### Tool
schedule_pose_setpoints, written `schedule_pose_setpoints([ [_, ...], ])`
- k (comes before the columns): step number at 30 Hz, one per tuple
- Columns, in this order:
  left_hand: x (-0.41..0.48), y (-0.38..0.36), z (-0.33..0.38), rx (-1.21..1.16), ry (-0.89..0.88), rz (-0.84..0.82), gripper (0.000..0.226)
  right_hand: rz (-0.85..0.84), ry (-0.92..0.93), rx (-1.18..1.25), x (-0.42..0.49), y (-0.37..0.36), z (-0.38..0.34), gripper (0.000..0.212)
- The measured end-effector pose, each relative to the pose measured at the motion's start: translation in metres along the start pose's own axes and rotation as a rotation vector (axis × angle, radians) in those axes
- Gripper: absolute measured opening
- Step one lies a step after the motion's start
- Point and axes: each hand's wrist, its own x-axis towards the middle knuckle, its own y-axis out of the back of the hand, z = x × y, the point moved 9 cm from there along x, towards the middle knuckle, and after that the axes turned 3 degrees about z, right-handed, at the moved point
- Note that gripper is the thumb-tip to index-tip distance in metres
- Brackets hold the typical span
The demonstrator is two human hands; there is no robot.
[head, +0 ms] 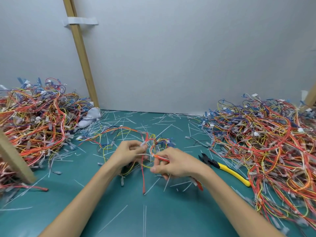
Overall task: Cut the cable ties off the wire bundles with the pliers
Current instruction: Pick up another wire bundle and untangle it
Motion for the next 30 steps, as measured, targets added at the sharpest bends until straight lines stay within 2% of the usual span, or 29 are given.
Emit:
schedule_pose_setpoints([
  [2, 0.002, 0.013, 0.002, -0.01, -0.033, 0.11, 0.004, -0.128, 0.023, 0.078, -0.004, -0.009, -0.003, 0.017],
  [5, 0.002, 0.048, 0.016, 0.482, -0.2, 0.387, 0.006, -0.199, 0.056, 0.132, -0.011, -0.004, -0.007, 0.017],
  [6, -0.001, 0.058, 0.021, 0.639, -0.244, 0.476, 0.01, -0.177, 0.058, 0.148, -0.012, 0.002, -0.006, 0.021],
  [8, -0.007, 0.079, 0.026, 0.802, -0.25, 0.591, 0.016, -0.096, 0.048, 0.207, -0.011, 0.017, -0.003, 0.029],
  [10, -0.008, 0.095, 0.021, 0.876, -0.197, 0.606, 0.019, 0.011, 0.044, 0.274, -0.008, 0.032, 0.0, 0.031],
  [12, -0.006, 0.096, 0.018, 0.941, -0.188, 0.551, 0.024, 0.134, 0.031, 0.323, -0.006, 0.045, 0.006, 0.031],
  [14, -0.011, 0.087, 0.031, 1.048, -0.307, 0.565, 0.035, 0.246, 0.002, 0.371, -0.004, 0.055, 0.013, 0.03],
  [15, -0.017, 0.078, 0.045, 1.057, -0.426, 0.604, 0.04, 0.304, -0.014, 0.391, -0.004, 0.058, 0.016, 0.028],
  [17, -0.034, 0.056, 0.077, 0.932, -0.68, 0.643, 0.037, 0.455, -0.03, 0.394, -0.006, 0.064, 0.021, 0.024],
  [18, -0.036, 0.044, 0.087, 0.813, -0.742, 0.604, 0.029, 0.549, -0.022, 0.366, -0.009, 0.068, 0.021, 0.024],
  [19, -0.031, 0.033, 0.092, 0.679, -0.722, 0.534, 0.022, 0.643, -0.001, 0.325, -0.013, 0.072, 0.019, 0.024],
  [21, -0.004, 0.008, 0.082, 0.443, -0.421, 0.308, 0.028, 0.78, 0.062, 0.215, -0.019, 0.075, 0.013, 0.023],
  [23, 0.017, -0.023, 0.054, 0.131, -0.047, 0.072, 0.048, 0.824, 0.108, 0.103, -0.022, 0.071, 0.008, 0.019],
  [24, 0.021, -0.037, 0.045, -0.011, 0.079, -0.007, 0.058, 0.823, 0.123, 0.063, -0.022, 0.069, 0.007, 0.019],
  [26, 0.023, -0.055, 0.035, -0.185, 0.211, -0.1, 0.071, 0.789, 0.155, -0.016, -0.023, 0.062, 0.005, 0.02],
  [30, 0.029, -0.071, 0.026, -0.333, 0.258, -0.188, 0.079, 0.648, 0.185, -0.264, -0.018, 0.046, 0.01, 0.023],
])
